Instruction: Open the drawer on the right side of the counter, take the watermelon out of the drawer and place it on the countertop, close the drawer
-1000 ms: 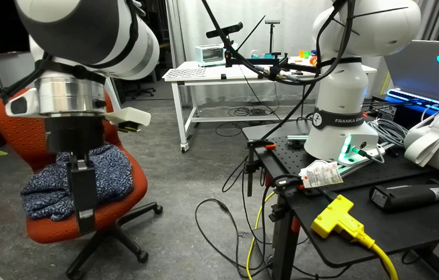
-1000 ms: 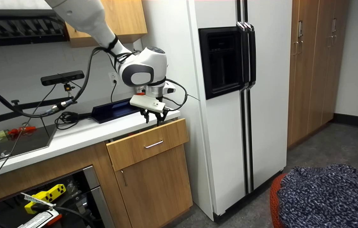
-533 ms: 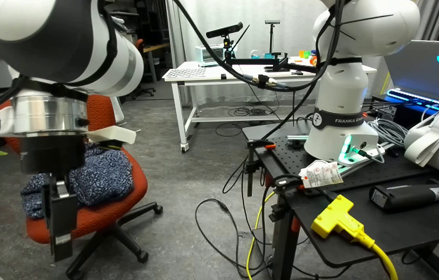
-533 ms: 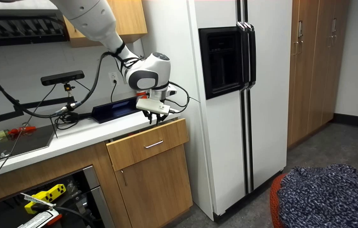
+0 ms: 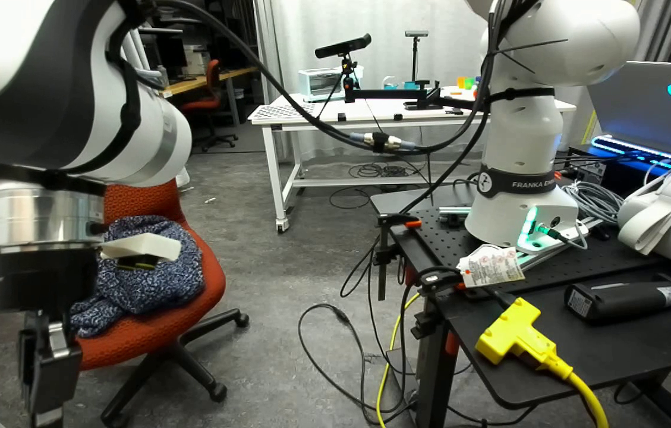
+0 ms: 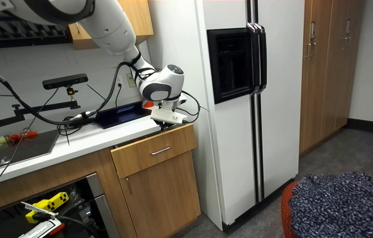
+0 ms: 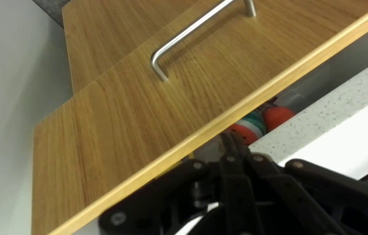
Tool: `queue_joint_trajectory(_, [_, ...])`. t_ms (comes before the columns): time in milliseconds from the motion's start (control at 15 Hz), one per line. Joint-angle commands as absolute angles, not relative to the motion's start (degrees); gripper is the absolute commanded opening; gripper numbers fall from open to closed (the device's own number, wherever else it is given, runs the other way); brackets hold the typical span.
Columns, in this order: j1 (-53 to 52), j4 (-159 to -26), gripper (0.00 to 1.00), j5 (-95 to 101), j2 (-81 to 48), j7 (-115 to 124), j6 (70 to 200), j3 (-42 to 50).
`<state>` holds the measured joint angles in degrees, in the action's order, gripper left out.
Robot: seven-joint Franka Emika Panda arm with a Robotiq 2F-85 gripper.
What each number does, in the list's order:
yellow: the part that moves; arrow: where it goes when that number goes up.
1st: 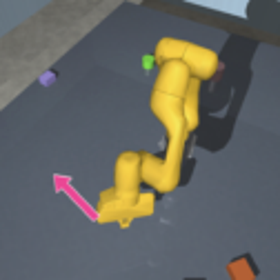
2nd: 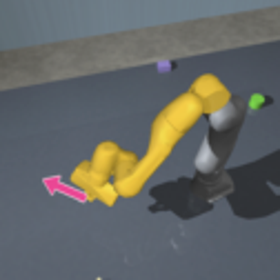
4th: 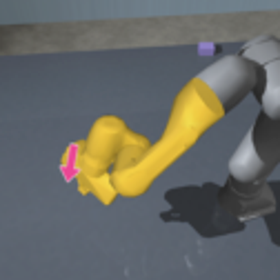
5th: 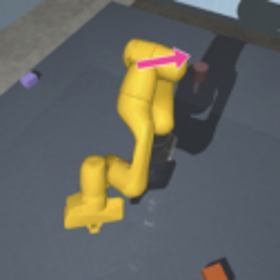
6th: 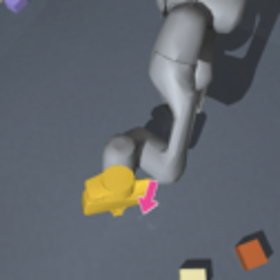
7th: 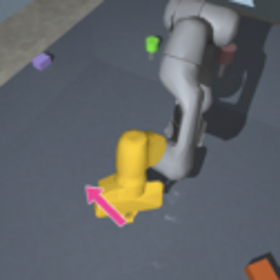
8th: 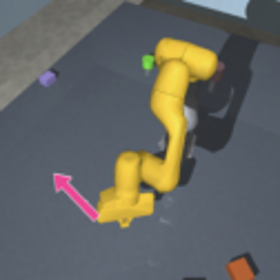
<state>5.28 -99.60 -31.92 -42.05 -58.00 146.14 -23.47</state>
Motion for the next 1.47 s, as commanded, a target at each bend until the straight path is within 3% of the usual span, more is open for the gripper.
queue_joint_trajectory(0, [7.0, -93.4, 0.0, -31.6, -47.3, -61.7, 143.1, -26.0])
queue_joint_trajectory(533, [5.7, -86.4, 0.0, -29.7, -52.2, -61.5, 136.8, -25.6])
queue_joint_trajectory(1400, [2.4, -97.0, 0.0, -19.9, -41.9, -46.9, 131.5, -16.0])
